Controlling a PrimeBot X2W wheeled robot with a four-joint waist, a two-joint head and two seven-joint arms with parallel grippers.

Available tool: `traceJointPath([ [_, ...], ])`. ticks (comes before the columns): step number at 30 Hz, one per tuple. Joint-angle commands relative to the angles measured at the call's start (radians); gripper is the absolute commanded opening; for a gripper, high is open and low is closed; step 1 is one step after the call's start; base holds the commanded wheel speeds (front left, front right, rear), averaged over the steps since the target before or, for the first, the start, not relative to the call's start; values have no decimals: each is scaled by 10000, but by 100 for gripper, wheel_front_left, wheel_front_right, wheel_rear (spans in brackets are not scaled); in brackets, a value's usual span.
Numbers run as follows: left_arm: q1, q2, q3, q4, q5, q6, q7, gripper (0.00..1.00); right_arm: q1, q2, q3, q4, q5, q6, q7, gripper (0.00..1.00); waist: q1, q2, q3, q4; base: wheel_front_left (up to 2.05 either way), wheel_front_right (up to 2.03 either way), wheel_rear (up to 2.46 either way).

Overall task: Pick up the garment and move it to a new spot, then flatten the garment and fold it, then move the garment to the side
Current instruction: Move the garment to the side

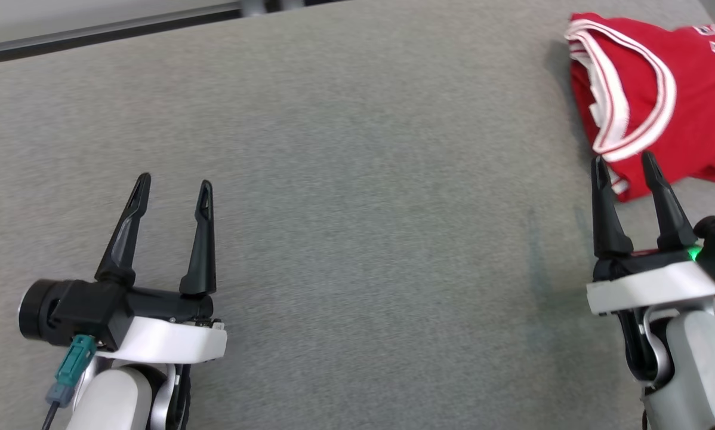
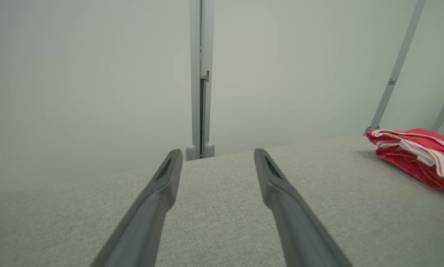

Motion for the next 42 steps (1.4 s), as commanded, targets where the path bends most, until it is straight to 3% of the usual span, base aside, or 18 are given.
traceJointPath([
  [1, 132, -67, 68, 152, -124, 57, -125, 100, 347, 24, -168, -276, -141, -15, 142, 100, 0, 0, -436, 702, 0, 0, 0],
  [6, 633, -229, 233, 567, -356, 264, -299, 100, 1221, 253, -520, -1167, -541, -13, 635, 100, 0, 0, -1024, 1578, 0, 0, 0],
  [11, 1197, -215, 300, 1009, -558, 242, -339, 100, 2070, 482, -692, -1873, -870, -12, 1156, 100, 0, 0, -1642, 2007, 0, 0, 0],
  [18, 1654, -211, 228, 1554, -878, 8, -352, 100, 3015, 621, -751, -2559, -1148, -12, 1794, 100, 0, 0, -2276, 2131, 0, 0, 0],
  [33, 2605, -76, 120, 2133, -1118, 19, -262, 100, 4643, 752, -790, -3490, -1272, -10, 2591, 100, 0, 0, -3567, 1949, 0, 0, 0],
  [42, 2647, -10, 43, 2144, -1148, 52, -158, 100, 4837, 829, -861, -3789, -1264, -10, 2802, 100, 0, 0, -3693, 1949, 0, 0, 0],
])
